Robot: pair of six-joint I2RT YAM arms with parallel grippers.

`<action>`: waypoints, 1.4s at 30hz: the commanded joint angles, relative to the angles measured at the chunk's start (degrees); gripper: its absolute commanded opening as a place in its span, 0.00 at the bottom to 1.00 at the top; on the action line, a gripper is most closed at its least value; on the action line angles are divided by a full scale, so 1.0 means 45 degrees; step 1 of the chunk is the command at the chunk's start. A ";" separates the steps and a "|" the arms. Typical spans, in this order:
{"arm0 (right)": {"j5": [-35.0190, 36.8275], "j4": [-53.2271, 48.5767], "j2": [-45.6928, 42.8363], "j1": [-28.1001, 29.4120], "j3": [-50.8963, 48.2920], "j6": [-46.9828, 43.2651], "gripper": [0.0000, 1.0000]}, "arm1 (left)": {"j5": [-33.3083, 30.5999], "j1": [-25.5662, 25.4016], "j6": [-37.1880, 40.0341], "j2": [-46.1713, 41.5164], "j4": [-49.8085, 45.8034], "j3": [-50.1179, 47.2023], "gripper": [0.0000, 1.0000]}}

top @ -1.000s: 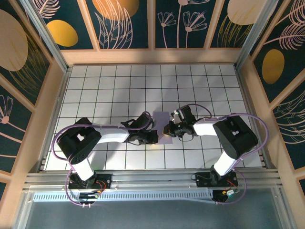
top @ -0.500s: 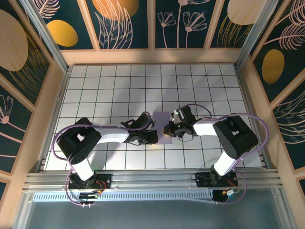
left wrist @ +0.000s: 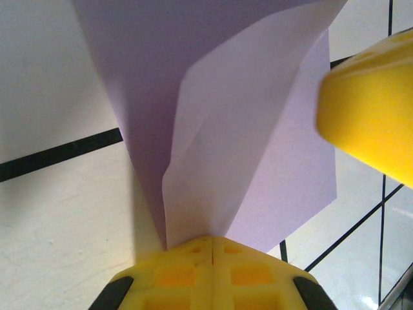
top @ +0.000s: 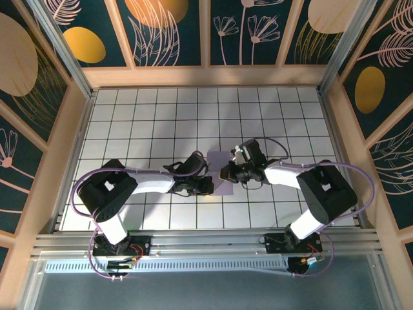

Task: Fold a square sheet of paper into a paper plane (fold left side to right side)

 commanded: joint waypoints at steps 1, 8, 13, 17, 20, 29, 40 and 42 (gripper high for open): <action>-0.0057 0.0025 -0.0157 0.0427 0.0166 -0.0013 0.00 | -0.0161 0.0005 0.0270 0.0515 -0.0400 -0.0296 0.00; 0.0056 0.0817 0.0606 0.0947 0.0067 0.0454 0.00 | -0.0220 0.0008 0.0279 0.0476 -0.0459 -0.0302 0.00; 0.0346 0.0606 0.1280 0.0917 0.0134 0.0112 0.00 | -0.0298 0.0008 0.0201 0.0510 -0.0614 -0.0261 0.00; 0.0639 0.0552 0.1552 0.0890 0.0134 -0.0084 0.00 | -0.0356 0.0008 0.0086 0.0505 -0.0654 -0.0319 0.00; 0.0790 0.0611 0.1660 0.0797 0.0057 -0.0220 0.00 | -0.0395 0.0008 0.0017 0.0493 -0.0730 -0.0334 0.00; 0.1008 0.0357 0.1685 -0.0039 0.0129 -0.0849 0.00 | -0.0454 0.0008 -0.0144 0.0415 -0.0718 -0.0546 0.00; 0.0945 0.0075 0.2041 -0.2038 0.0290 -0.1883 0.00 | -0.0454 0.0008 -0.0097 0.0361 -0.0693 -0.0598 0.00; 0.0872 0.0082 0.2073 -0.2298 0.0270 -0.2015 0.00 | -0.0454 0.0008 -0.0102 0.0361 -0.0691 -0.0615 0.00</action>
